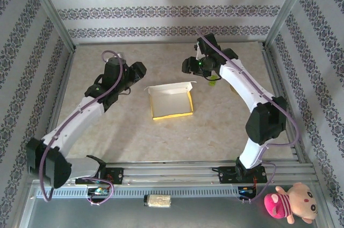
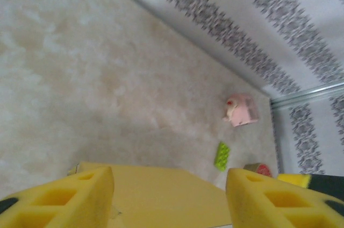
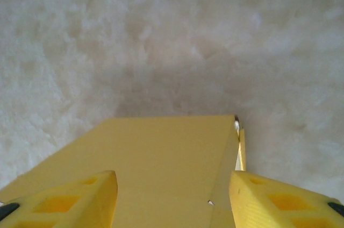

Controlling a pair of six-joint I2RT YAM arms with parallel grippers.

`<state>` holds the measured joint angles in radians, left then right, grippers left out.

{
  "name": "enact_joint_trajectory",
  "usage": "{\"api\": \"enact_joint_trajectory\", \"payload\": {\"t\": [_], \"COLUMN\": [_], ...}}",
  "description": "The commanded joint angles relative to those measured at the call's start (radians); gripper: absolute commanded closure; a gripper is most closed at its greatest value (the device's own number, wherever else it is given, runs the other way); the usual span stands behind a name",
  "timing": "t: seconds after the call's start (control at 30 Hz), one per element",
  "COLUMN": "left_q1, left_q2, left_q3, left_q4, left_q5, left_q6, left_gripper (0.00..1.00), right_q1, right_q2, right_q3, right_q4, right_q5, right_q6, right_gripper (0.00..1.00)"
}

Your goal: Fold the paper box

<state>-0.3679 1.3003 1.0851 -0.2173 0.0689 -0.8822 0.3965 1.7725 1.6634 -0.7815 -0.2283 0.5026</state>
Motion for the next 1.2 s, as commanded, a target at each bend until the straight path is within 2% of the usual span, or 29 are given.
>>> {"api": "enact_joint_trajectory", "payload": {"t": [0.0, 0.1, 0.3, 0.43, 0.53, 0.77, 1.17], "left_q1": [0.024, 0.027, 0.026, 0.026, 0.027, 0.024, 0.001], "left_q2": [0.059, 0.107, 0.139, 0.142, 0.159, 0.187, 0.225], "left_q3": [0.024, 0.032, -0.015, -0.063, -0.08, -0.112, -0.173], "left_q4": [-0.001, -0.007, 0.013, 0.029, 0.054, 0.114, 0.17], "left_q5": [0.16, 0.202, 0.22, 0.203, 0.232, 0.277, 0.312], "left_q6": [-0.018, -0.005, -0.009, -0.021, -0.029, -0.069, -0.122], "left_gripper": [0.37, 0.33, 0.34, 0.39, 0.43, 0.57, 0.7], "right_q1": [0.002, 0.006, 0.014, 0.028, 0.033, 0.04, 0.056], "right_q2": [0.023, 0.033, 0.029, 0.031, 0.039, 0.048, 0.053], "right_q3": [0.035, 0.007, -0.063, -0.098, -0.108, -0.135, -0.203], "right_q4": [-0.048, -0.04, -0.019, -0.01, -0.005, 0.024, 0.052], "right_q5": [-0.09, -0.093, -0.035, 0.014, 0.021, 0.02, 0.034], "right_q6": [0.004, 0.007, 0.005, -0.01, -0.016, -0.006, -0.003], "right_gripper": [0.41, 0.39, 0.42, 0.43, 0.45, 0.54, 0.55]}}
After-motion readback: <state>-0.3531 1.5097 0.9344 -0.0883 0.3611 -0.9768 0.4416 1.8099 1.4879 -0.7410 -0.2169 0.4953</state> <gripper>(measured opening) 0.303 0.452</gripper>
